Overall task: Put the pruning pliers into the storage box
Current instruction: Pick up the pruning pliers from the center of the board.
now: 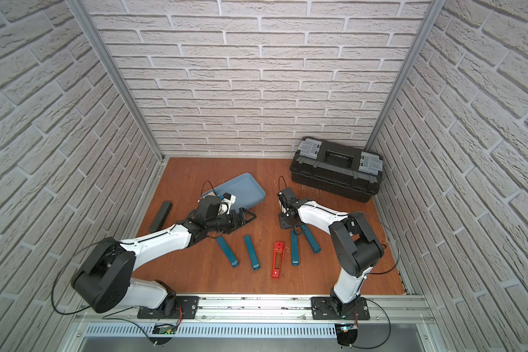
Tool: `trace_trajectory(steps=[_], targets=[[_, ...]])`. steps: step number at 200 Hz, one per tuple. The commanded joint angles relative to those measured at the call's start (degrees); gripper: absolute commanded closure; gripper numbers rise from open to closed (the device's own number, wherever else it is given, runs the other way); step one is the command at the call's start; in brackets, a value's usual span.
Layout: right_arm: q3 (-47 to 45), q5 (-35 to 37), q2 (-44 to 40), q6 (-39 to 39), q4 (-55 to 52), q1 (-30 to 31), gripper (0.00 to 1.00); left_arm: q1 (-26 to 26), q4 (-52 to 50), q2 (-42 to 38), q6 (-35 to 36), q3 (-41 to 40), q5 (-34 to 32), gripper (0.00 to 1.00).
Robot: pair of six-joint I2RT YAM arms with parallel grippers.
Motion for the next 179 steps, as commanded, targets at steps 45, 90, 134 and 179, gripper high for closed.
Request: trace_trajectory(steps=[45, 90, 134, 179], targets=[[-1.3, -1.4, -11.6, -1.6, 2.5, 0.7, 0.97, -0.2, 2.3, -1.4, 0.0, 1.1, 0.7, 0.02], [2.8, -2.6, -10.7, -2.4, 1.1, 2.7, 0.97, 1.6, 1.3, -2.1, 0.7, 1.8, 0.1, 0.02], [8.6, -4.2, -7.7, -3.3, -0.1, 4.0, 0.97, 5.4, -3.4, -3.0, 2.9, 3.9, 1.2, 0.02], [16.4, -5.9, -3.0, -4.3, -2.3, 5.3, 0.97, 9.9, -3.5, -3.4, 2.7, 4.4, 3.1, 0.02]])
